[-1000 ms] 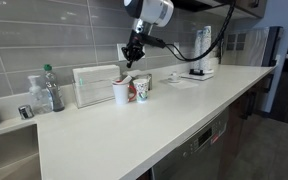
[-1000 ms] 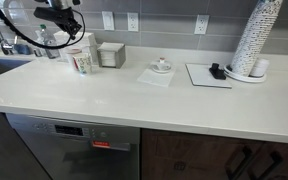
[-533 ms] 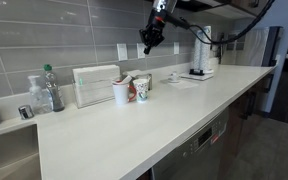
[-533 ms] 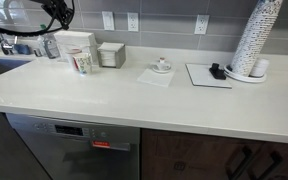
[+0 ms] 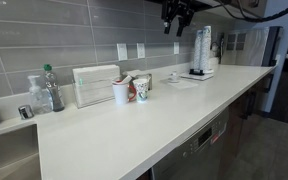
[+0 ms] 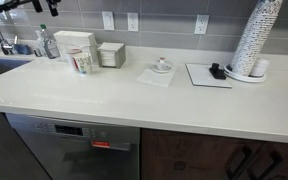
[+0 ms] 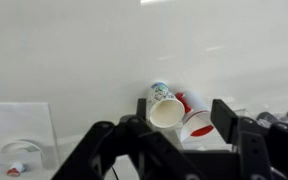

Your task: Place a paper towel in the mug

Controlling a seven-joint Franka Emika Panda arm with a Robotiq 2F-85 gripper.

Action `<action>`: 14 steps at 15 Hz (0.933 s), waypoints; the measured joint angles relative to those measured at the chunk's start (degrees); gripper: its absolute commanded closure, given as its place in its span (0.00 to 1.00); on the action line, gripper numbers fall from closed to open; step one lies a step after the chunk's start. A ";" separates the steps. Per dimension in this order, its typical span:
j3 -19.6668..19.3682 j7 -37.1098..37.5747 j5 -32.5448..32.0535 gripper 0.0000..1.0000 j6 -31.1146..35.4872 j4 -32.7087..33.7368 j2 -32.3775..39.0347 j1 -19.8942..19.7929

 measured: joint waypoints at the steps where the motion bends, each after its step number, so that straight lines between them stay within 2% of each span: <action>1: -0.06 1.09 -1.60 0.00 -2.50 0.68 -0.63 -0.40; 6: 0.37 5.70 -9.19 0.00 -9.65 3.13 -1.49 -1.26; 14: 0.37 5.71 -10.21 0.00 -12.16 3.73 -1.49 -1.28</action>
